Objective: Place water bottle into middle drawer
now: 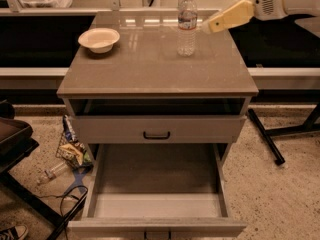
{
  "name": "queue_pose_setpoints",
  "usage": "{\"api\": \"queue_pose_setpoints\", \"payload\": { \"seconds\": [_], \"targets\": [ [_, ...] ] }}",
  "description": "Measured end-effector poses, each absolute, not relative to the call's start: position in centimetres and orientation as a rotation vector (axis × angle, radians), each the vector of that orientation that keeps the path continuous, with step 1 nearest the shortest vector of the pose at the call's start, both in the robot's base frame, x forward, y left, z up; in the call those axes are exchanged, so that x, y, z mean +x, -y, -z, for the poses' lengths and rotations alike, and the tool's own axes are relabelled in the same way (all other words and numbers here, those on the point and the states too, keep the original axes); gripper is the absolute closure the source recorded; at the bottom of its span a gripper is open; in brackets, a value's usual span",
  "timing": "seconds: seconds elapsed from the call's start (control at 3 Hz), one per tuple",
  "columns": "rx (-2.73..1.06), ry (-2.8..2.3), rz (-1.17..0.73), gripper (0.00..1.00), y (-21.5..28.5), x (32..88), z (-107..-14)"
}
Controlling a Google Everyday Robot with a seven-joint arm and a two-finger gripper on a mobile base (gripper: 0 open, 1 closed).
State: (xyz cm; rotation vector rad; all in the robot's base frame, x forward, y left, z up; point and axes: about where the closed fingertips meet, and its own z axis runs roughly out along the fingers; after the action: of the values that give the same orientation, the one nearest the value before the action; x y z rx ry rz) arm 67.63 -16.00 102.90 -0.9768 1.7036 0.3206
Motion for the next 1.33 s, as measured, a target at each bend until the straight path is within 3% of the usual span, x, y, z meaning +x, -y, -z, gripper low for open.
{"api": "queue_pose_setpoints", "payload": {
  "seconds": [0.67,1.33],
  "targets": [
    [-0.818,-1.631,-0.520,0.00,12.2,76.2,-98.5],
    [-0.748,-1.595,-0.594,0.00,10.8,80.7,-94.8]
  ]
}}
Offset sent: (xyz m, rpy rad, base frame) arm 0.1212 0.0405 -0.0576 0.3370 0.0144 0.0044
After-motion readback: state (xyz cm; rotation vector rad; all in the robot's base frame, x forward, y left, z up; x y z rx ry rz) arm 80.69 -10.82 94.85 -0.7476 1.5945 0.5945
